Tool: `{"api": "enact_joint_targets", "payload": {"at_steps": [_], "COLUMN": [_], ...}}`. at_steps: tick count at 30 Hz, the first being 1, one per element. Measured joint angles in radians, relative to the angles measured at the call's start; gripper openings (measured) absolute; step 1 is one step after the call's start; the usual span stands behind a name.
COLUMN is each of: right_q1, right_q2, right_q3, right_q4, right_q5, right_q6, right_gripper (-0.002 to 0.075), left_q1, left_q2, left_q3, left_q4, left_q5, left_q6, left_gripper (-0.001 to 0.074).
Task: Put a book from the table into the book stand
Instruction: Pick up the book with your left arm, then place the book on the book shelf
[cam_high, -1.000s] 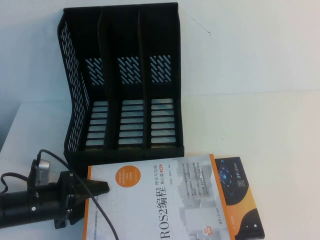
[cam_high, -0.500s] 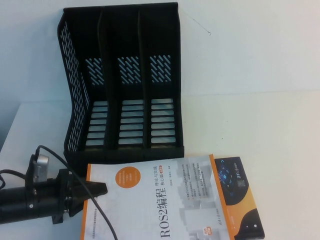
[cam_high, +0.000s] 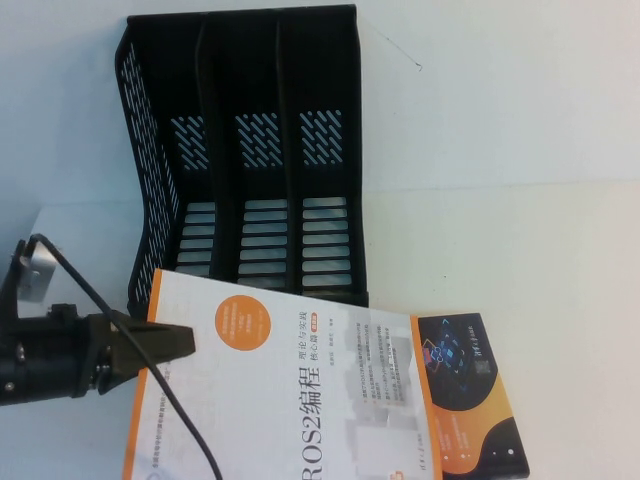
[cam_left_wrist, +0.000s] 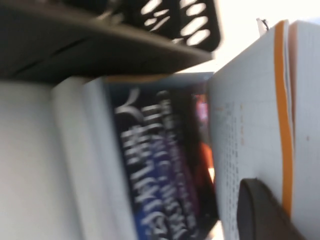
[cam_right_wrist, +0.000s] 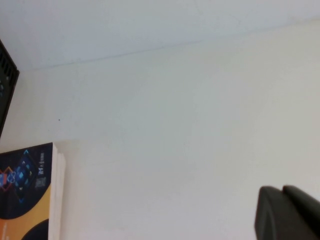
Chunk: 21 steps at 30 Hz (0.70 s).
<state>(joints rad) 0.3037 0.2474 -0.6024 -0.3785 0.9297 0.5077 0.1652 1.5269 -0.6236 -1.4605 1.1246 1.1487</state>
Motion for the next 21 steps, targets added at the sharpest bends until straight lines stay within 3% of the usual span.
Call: {"api": "enact_joint_targets", "payload": {"at_steps": [8, 21], "right_q1": [0.0, 0.0], "right_q2": [0.0, 0.0], "right_q3": [0.016, 0.02], "right_q4": [-0.004, -0.007], "right_q5": [-0.013, -0.013], "right_q6": [0.0, 0.001], "right_gripper": [-0.0001, -0.0001], "left_q1": [0.0, 0.0], "left_q2": [-0.29, -0.359], "left_q3": [-0.13, -0.707], "left_q4": [0.099, 0.363], "left_q5": [0.024, -0.109], "left_q6": [-0.138, -0.516], "left_gripper": [0.0106, 0.0106]}}
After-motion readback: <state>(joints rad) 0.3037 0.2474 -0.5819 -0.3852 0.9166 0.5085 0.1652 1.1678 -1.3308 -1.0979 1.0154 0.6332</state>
